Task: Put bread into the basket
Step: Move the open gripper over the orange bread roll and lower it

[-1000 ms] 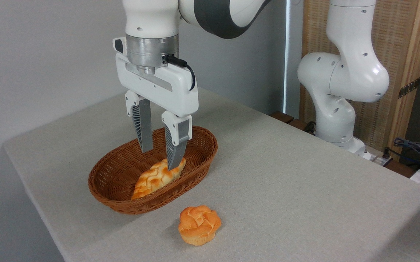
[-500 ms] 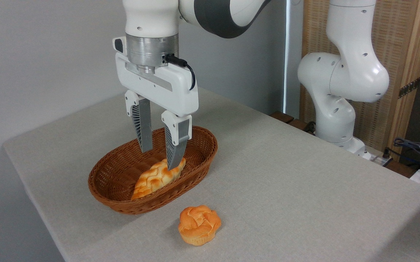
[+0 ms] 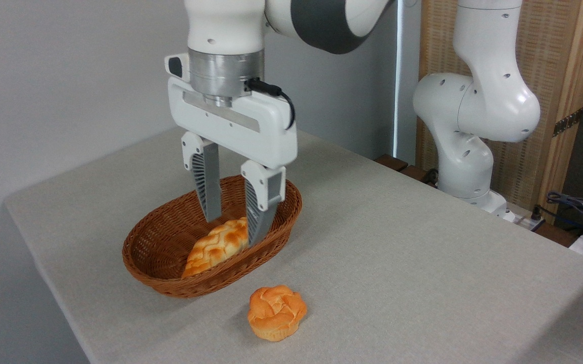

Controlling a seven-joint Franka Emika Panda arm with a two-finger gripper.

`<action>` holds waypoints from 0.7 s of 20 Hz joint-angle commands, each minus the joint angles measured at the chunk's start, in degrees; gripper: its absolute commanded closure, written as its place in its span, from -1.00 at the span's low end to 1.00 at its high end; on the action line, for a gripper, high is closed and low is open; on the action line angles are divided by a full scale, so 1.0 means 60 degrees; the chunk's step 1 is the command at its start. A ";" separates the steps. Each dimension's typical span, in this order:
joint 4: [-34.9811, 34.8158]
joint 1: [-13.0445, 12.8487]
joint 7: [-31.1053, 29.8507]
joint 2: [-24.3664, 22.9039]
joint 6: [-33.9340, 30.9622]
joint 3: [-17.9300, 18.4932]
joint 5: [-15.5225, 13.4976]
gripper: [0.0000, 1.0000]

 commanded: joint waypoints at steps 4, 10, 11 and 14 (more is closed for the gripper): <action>-0.0467 -0.0040 0.0537 0.0170 -0.0098 0.0619 0.0116 -1.00; -0.0965 -0.0040 0.1607 0.0536 0.0370 0.0840 0.0087 -1.00; -0.0980 -0.0040 0.1652 0.0595 0.0415 0.0840 0.0087 -1.00; -0.1126 -0.0040 0.1711 0.0858 0.0867 0.0840 0.0087 -1.00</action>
